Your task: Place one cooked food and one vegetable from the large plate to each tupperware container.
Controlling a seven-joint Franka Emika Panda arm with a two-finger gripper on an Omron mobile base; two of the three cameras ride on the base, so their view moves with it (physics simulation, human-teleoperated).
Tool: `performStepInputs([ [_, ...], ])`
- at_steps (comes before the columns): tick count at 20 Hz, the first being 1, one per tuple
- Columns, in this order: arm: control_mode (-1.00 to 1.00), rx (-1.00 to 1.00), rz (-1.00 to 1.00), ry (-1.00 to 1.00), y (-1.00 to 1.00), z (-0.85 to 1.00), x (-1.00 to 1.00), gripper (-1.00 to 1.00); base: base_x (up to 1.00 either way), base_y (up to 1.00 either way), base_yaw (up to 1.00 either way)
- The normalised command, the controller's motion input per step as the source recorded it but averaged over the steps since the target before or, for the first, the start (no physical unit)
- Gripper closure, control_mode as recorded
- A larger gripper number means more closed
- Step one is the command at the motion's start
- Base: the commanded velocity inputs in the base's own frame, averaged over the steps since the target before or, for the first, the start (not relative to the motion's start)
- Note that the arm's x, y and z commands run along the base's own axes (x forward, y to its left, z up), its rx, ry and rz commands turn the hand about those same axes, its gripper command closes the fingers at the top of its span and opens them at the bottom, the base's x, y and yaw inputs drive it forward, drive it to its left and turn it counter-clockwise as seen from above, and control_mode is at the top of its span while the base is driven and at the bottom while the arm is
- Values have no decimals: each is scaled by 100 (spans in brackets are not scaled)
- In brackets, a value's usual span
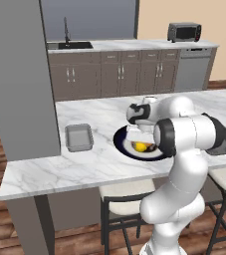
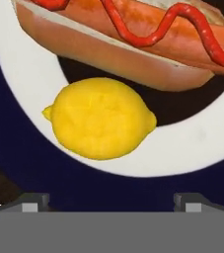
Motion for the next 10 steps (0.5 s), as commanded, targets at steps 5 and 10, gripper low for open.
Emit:
performStepInputs([
  [5, -100, 0, -2, 0, 0, -19, 31, -100, 0, 0, 0],
  [10, -100, 0, 0, 0, 0, -21, 21, -100, 0, 0, 0],
])
